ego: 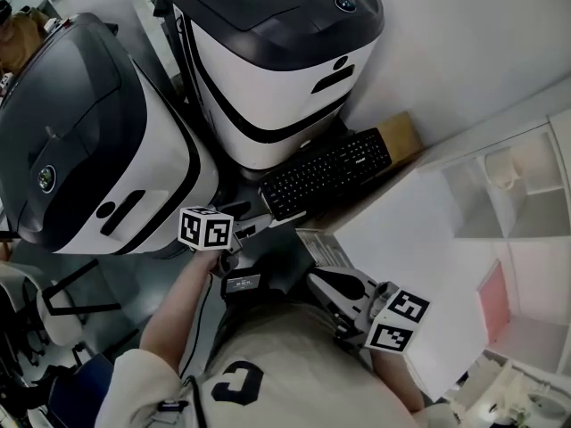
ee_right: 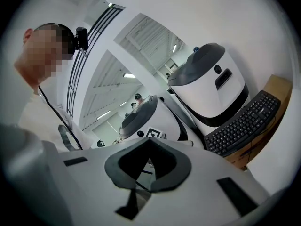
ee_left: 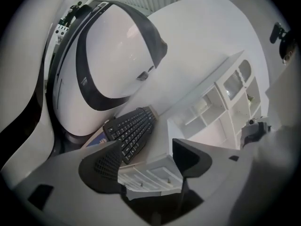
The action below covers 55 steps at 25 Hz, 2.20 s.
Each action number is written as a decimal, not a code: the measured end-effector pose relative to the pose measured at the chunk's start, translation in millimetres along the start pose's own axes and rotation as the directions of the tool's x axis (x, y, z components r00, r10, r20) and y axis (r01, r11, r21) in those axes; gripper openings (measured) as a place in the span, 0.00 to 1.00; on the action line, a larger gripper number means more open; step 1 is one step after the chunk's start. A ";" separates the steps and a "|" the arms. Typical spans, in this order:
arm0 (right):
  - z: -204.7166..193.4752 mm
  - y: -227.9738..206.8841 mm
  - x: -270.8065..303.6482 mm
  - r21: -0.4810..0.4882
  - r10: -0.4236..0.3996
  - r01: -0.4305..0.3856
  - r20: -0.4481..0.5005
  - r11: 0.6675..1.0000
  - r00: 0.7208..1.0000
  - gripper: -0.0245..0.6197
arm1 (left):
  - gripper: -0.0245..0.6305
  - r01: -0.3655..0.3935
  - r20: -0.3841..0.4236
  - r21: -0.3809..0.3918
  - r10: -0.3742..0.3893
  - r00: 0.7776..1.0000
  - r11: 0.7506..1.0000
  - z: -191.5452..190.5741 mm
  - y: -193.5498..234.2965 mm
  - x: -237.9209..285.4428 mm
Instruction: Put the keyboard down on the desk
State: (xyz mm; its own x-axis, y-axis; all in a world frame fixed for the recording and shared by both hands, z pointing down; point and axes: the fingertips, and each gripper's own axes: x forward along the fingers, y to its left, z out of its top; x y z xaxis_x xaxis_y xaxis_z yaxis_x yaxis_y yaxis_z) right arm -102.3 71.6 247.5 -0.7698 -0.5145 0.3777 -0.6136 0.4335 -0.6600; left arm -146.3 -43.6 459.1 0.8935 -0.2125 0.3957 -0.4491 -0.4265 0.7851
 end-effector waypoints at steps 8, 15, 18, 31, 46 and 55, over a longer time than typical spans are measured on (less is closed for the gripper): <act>-5.3 -17.7 -0.8 0.036 0.072 -0.068 -0.107 0.997 0.992 0.08 | 0.54 -0.066 0.047 -0.083 0.070 0.996 0.994 5.3 27.2 27.4; -13.7 -29.2 -2.1 0.055 0.070 -0.062 -0.163 0.997 0.984 0.07 | 0.55 -0.073 0.030 -0.160 0.078 0.996 0.984 -0.4 56.4 55.9; -17.2 -32.8 -1.2 0.062 0.063 -0.052 -0.177 0.997 0.982 0.07 | 0.56 -0.094 0.023 -0.194 0.100 0.995 0.976 -2.2 75.3 66.6; -42.2 -43.2 -11.0 0.112 -0.007 0.030 -0.199 0.993 0.980 0.07 | 0.57 0.094 0.150 -0.403 -0.036 0.988 0.910 -4.7 96.6 114.6; -53.1 -46.4 -29.3 0.103 -0.053 0.076 -0.209 0.992 0.976 0.07 | 0.27 0.141 0.191 -0.420 -0.065 0.979 0.897 -2.1 96.5 112.6; -51.0 -45.3 -33.6 0.069 -0.071 0.091 -0.247 0.993 0.966 0.07 | 0.24 0.250 0.252 -0.439 -0.148 0.956 0.863 -3.2 88.8 108.8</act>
State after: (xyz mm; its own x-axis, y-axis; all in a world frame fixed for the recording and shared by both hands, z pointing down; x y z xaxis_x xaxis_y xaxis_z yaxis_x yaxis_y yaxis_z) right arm -57.6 106.9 297.8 -0.7439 -0.3454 0.5721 -0.6671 0.3328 -0.6665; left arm -89.0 -101.8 573.4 0.9216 -0.3613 0.1418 -0.1653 -0.0348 0.9856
